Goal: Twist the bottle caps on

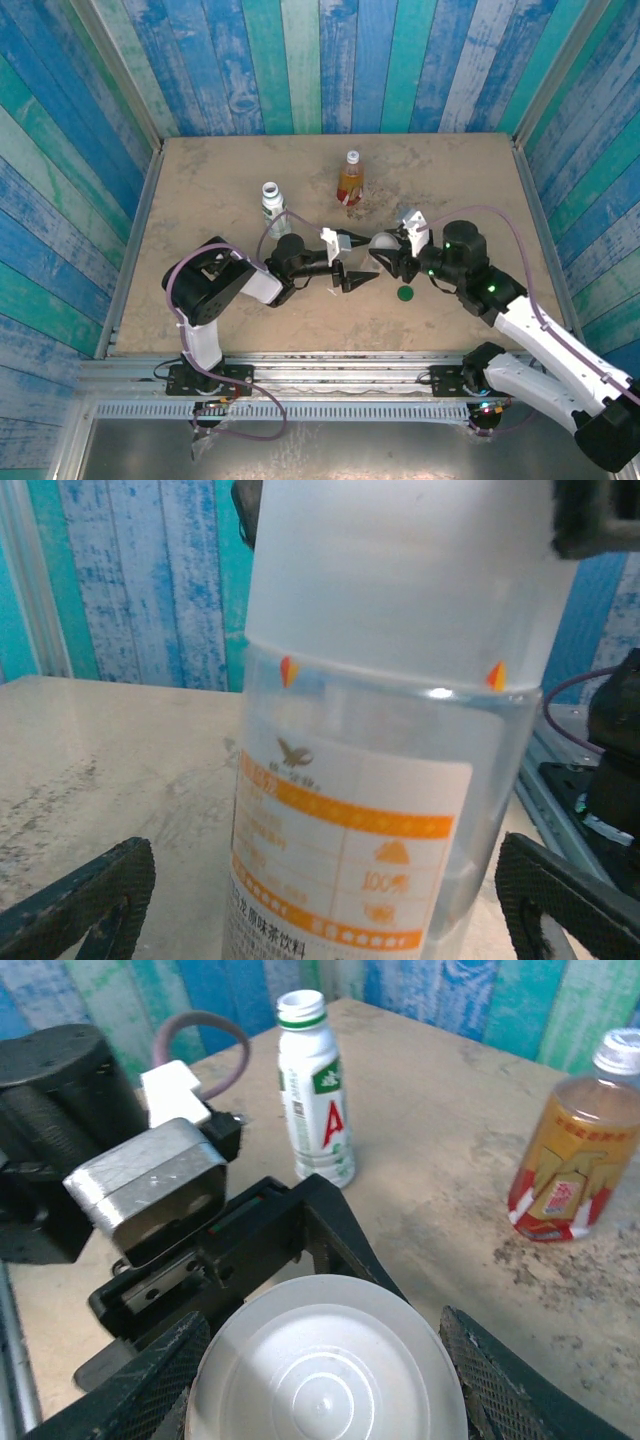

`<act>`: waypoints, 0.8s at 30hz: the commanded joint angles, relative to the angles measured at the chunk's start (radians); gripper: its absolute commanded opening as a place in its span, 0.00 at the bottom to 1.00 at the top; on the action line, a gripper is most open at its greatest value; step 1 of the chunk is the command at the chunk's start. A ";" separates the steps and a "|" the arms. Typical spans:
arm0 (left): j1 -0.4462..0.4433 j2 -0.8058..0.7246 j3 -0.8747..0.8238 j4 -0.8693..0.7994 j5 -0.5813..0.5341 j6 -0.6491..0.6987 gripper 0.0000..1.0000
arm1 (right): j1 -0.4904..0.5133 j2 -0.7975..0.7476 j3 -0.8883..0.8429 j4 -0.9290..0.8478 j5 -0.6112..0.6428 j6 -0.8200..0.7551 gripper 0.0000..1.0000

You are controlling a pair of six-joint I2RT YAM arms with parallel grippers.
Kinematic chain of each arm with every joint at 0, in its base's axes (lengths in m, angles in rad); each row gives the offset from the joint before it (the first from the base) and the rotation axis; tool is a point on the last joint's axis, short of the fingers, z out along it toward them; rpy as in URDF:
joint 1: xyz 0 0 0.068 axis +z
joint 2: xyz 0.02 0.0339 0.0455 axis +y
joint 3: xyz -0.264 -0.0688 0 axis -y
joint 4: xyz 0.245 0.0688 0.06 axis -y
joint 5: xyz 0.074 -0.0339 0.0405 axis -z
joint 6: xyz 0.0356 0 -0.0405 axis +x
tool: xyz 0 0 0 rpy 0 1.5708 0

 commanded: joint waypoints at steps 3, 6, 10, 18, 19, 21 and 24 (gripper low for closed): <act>0.003 -0.027 0.018 0.011 0.136 -0.011 0.85 | -0.011 -0.010 0.028 -0.078 -0.215 -0.168 0.44; 0.003 -0.015 0.026 0.022 0.165 -0.024 0.80 | -0.012 0.006 0.041 -0.079 -0.255 -0.185 0.44; 0.003 -0.001 0.036 0.016 0.188 -0.026 0.70 | -0.014 0.025 0.046 -0.061 -0.272 -0.189 0.44; 0.003 -0.004 0.041 0.004 0.212 -0.027 0.58 | -0.013 0.015 0.047 -0.077 -0.238 -0.187 0.55; 0.003 -0.006 0.041 0.006 0.220 -0.028 0.57 | -0.013 0.011 0.048 -0.091 -0.229 -0.199 0.60; 0.003 -0.010 0.042 0.007 0.232 -0.033 0.57 | -0.014 0.002 0.051 -0.111 -0.216 -0.226 0.66; 0.003 -0.016 0.045 0.017 0.261 -0.048 0.56 | -0.014 0.005 0.069 -0.169 -0.251 -0.290 0.71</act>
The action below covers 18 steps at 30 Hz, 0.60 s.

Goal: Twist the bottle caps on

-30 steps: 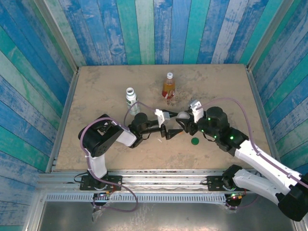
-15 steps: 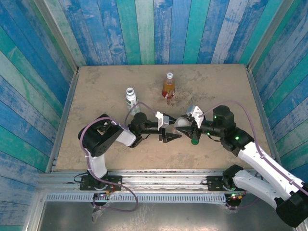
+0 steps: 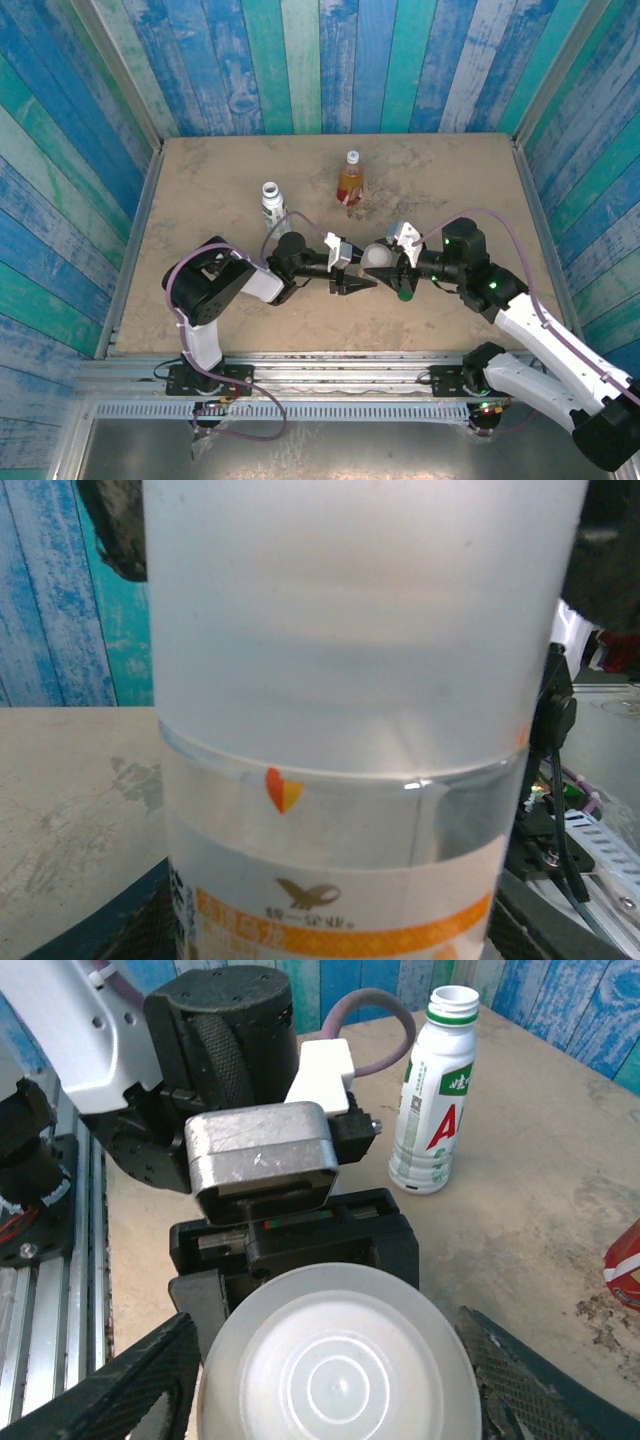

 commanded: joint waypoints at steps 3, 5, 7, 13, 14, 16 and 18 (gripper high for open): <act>0.004 -0.022 0.021 0.056 0.066 -0.053 0.56 | -0.002 0.008 0.061 -0.109 -0.093 -0.105 0.73; 0.004 -0.024 0.020 0.055 0.076 -0.056 0.56 | -0.004 0.022 0.072 -0.119 -0.142 -0.116 0.71; 0.004 -0.027 0.020 0.046 0.076 -0.048 0.57 | -0.003 0.034 0.082 -0.126 -0.176 -0.123 0.64; 0.004 -0.033 0.008 0.029 -0.011 -0.022 0.56 | -0.003 0.070 0.107 -0.139 -0.135 -0.092 0.44; 0.004 -0.040 -0.003 0.027 -0.087 -0.007 0.56 | -0.003 0.075 0.108 -0.123 -0.103 -0.061 0.42; 0.004 -0.054 -0.014 0.002 -0.219 0.025 0.56 | -0.003 0.081 0.115 -0.102 0.000 0.020 0.38; 0.004 -0.066 -0.008 -0.051 -0.344 0.072 0.56 | 0.000 0.076 0.103 -0.051 0.198 0.159 0.36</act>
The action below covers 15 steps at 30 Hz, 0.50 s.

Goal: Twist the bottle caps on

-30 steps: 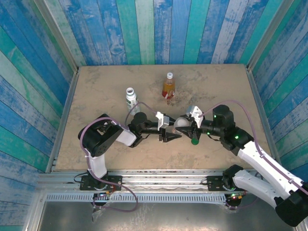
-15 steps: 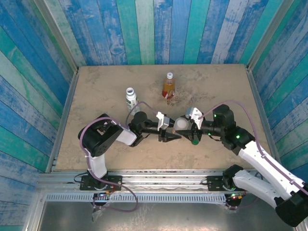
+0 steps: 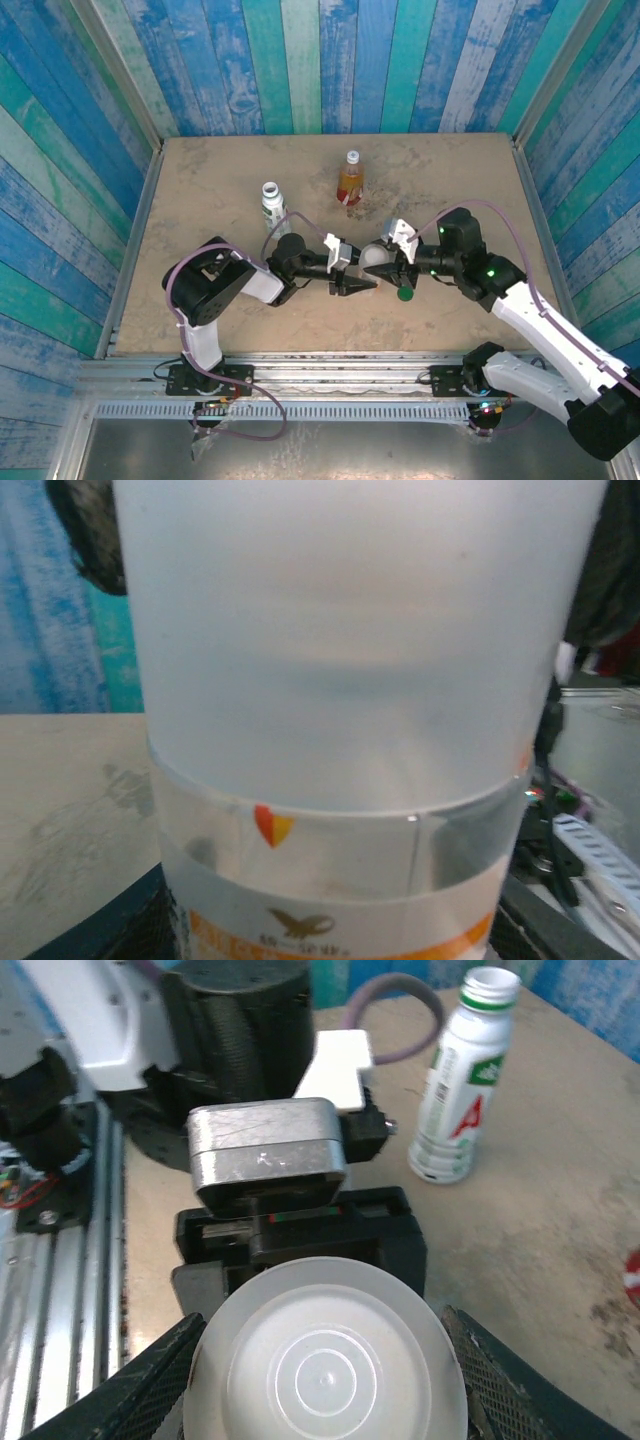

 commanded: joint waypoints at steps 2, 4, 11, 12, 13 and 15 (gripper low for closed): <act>0.010 -0.069 0.015 -0.121 -0.408 0.113 0.56 | 0.016 -0.013 -0.029 0.129 0.352 0.343 0.36; 0.004 -0.075 0.031 -0.187 -0.535 0.166 0.56 | 0.040 -0.037 -0.098 0.225 0.555 0.592 0.32; -0.029 -0.105 0.050 -0.328 -0.721 0.364 0.57 | 0.197 0.009 -0.105 0.248 0.788 0.768 0.43; -0.030 -0.108 0.040 -0.320 -0.705 0.362 0.57 | 0.195 0.016 -0.085 0.227 0.771 0.717 0.50; -0.029 -0.109 0.024 -0.303 -0.685 0.356 0.57 | 0.194 0.019 -0.068 0.209 0.733 0.622 0.58; -0.026 -0.118 -0.001 -0.279 -0.647 0.354 0.57 | 0.193 -0.001 -0.031 0.151 0.648 0.426 0.68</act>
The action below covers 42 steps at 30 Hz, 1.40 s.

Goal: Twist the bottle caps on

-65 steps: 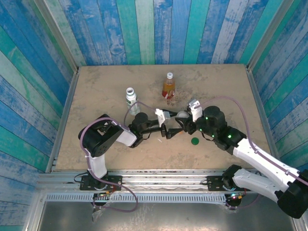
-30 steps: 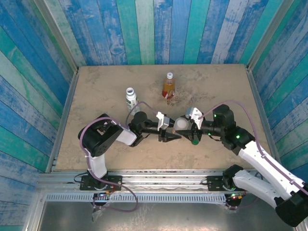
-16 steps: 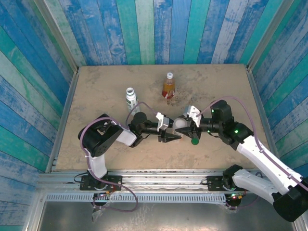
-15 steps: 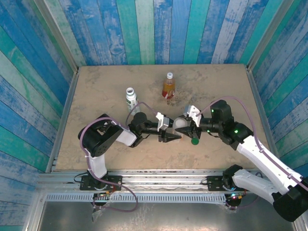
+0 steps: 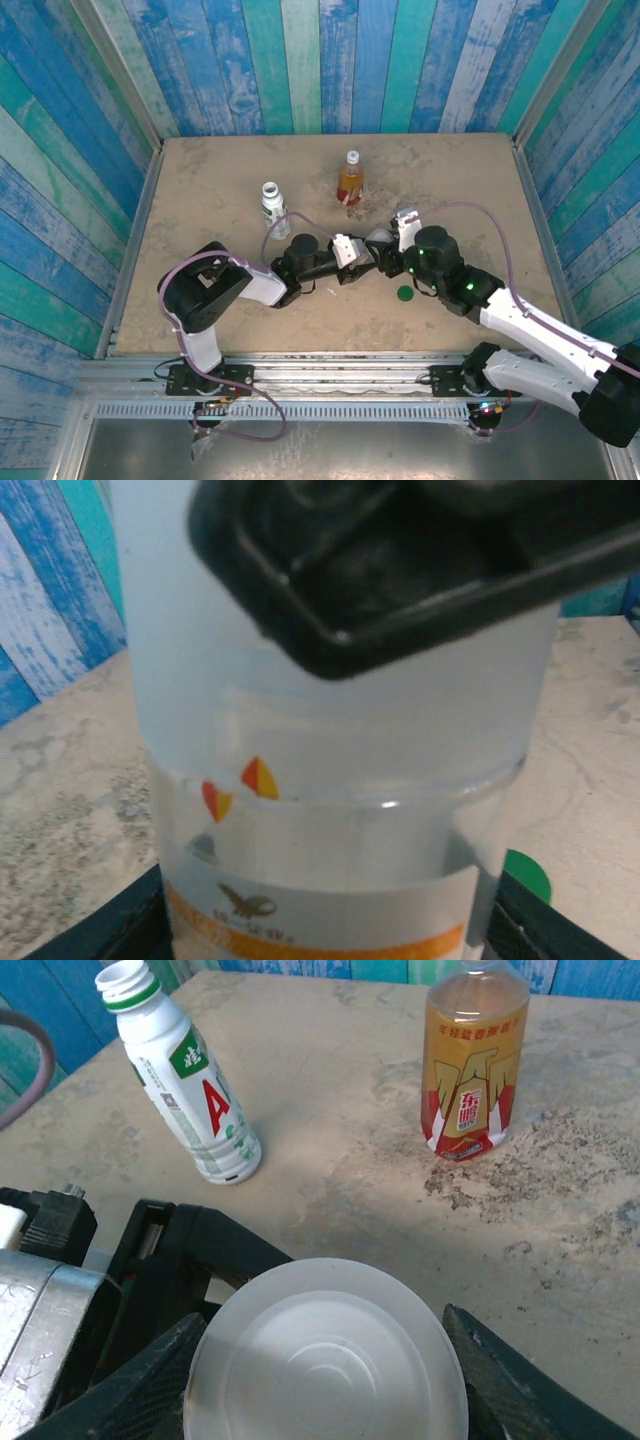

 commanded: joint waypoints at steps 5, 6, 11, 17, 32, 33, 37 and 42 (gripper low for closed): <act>0.039 -0.148 -0.100 -0.027 -0.001 0.114 0.57 | 0.003 -0.124 0.158 -0.299 -0.189 -0.561 0.77; 0.039 -0.166 -0.103 -0.061 0.024 0.132 0.57 | 0.002 -0.137 0.174 -0.344 -0.232 -0.643 0.80; 0.039 -0.224 -0.082 -0.236 0.125 0.203 0.58 | 0.007 -0.128 0.279 -0.600 -0.374 -1.008 0.82; 0.038 -0.231 -0.069 -0.248 0.193 0.204 0.59 | 0.029 0.034 0.409 -0.779 -0.346 -1.153 0.83; 0.038 -0.256 -0.063 -0.291 0.236 0.225 0.59 | 0.033 0.228 0.502 -0.760 -0.287 -1.119 0.74; 0.038 -0.261 -0.062 -0.290 0.239 0.225 0.59 | 0.033 0.231 0.501 -0.760 -0.286 -1.119 0.74; 0.039 -0.274 -0.068 -0.293 0.238 0.229 0.59 | 0.021 0.238 0.498 -0.763 -0.287 -1.132 0.71; 0.039 -0.286 -0.073 -0.289 0.242 0.228 0.60 | 0.006 0.256 0.502 -0.788 -0.338 -1.145 0.69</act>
